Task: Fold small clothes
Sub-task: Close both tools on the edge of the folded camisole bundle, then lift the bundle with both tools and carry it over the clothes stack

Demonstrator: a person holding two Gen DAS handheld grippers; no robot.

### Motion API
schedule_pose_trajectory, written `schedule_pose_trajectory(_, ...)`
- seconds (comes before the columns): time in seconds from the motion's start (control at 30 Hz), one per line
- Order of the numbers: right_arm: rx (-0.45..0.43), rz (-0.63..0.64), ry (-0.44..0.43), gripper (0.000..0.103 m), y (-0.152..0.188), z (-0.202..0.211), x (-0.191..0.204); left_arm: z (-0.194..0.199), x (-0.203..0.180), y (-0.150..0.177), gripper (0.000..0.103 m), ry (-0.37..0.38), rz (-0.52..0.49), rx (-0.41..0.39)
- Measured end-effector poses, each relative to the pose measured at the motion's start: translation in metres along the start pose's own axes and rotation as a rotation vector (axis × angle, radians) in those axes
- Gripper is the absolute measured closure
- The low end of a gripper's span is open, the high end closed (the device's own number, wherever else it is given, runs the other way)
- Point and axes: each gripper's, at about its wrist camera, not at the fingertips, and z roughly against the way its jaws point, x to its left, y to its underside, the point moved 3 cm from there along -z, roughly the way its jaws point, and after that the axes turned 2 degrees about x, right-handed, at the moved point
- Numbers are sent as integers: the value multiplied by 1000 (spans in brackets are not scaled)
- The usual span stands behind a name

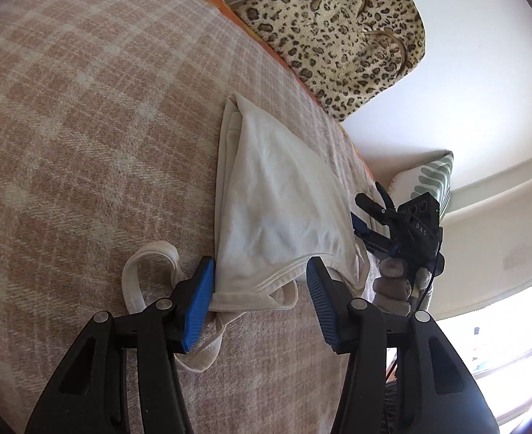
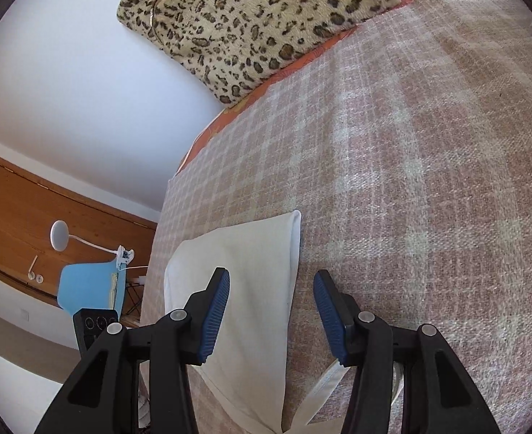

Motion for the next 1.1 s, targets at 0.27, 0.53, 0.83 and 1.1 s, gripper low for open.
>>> schedule_pose_trajectory(0.27,-12,12,-17,53,-9,-15,7,-4,-4,0,56,5,-14,-1)
schedule_pose_trajectory(0.53,-10,29,-6,61,-8,-28,16,-11,0,-6,90,-39,-2,-11)
schedule_pose_trajectory(0.83,-6,93,89,87,-3,-31,26,-17,-29,-3,92,-263,-238,-58)
schedule_pose_trajectory(1.1,-34,199,183,93,0,-30,48,-20,-45,1,94,-370,-374,-91)
